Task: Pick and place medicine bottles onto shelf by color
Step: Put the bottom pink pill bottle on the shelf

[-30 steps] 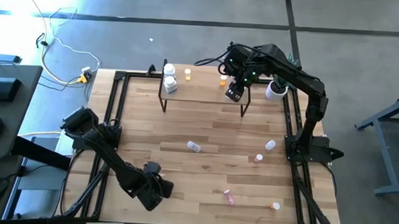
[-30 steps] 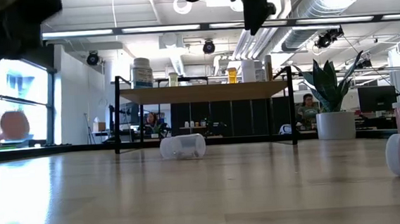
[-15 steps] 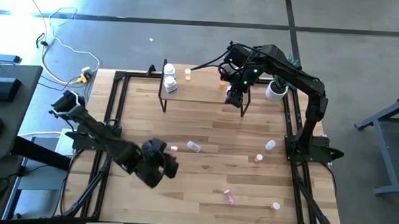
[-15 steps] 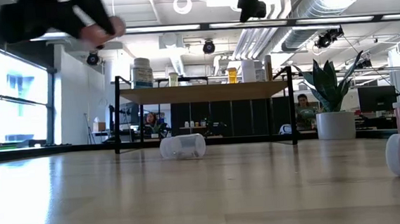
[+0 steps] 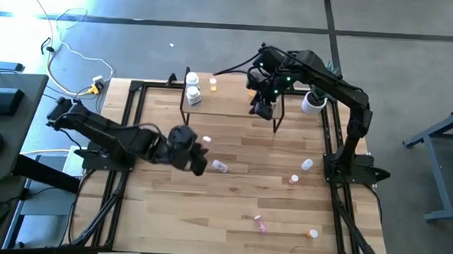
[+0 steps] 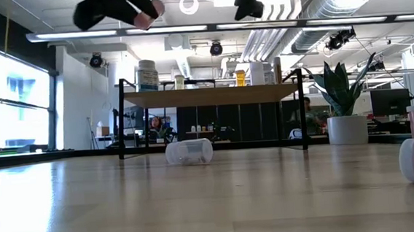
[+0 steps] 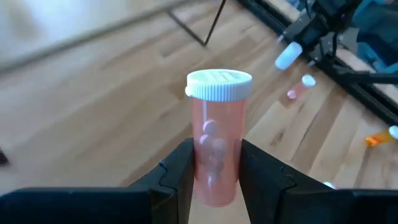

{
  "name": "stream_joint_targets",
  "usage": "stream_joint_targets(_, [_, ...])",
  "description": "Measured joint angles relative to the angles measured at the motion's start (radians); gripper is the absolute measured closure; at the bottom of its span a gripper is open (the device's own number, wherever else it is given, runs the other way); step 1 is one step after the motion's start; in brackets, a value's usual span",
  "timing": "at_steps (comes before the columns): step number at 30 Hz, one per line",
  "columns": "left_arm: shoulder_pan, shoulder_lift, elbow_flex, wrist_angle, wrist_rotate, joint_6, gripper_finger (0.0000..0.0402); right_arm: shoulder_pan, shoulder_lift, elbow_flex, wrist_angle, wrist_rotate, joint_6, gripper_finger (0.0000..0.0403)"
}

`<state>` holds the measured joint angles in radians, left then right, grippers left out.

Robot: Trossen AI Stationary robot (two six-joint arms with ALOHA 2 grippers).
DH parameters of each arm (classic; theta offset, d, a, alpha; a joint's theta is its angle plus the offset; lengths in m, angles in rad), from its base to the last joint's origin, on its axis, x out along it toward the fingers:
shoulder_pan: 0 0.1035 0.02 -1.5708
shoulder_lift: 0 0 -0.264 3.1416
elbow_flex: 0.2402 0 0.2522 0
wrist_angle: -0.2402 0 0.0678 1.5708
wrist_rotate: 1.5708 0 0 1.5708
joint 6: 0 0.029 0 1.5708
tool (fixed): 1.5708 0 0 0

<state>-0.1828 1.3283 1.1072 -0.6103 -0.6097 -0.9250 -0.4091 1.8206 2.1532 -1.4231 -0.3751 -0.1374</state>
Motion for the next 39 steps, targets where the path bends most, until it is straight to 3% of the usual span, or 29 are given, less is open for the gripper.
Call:
stream_joint_targets(10, [0.193,-0.020,0.000,0.204,0.183,0.332,0.0302,0.000,0.000,0.000,0.137,-0.205,-0.080,0.0217])
stream_joint_targets(17, [0.294,-0.020,0.000,0.318,0.295,0.493,0.0302,0.000,0.000,0.000,0.212,-0.220,-0.203,0.0217])
stream_joint_targets(23, [0.357,-0.020,0.000,0.417,0.374,0.610,0.0302,0.000,0.000,0.000,0.298,-0.222,-0.198,0.0217])
stream_joint_targets(32, [0.404,-0.020,0.000,0.532,0.393,0.757,0.0302,0.000,0.000,0.000,0.362,-0.231,-0.175,0.0217])
stream_joint_targets(39, [0.424,-0.020,0.000,0.559,0.393,0.783,0.0302,0.004,0.000,0.000,0.427,-0.287,-0.148,0.0217])
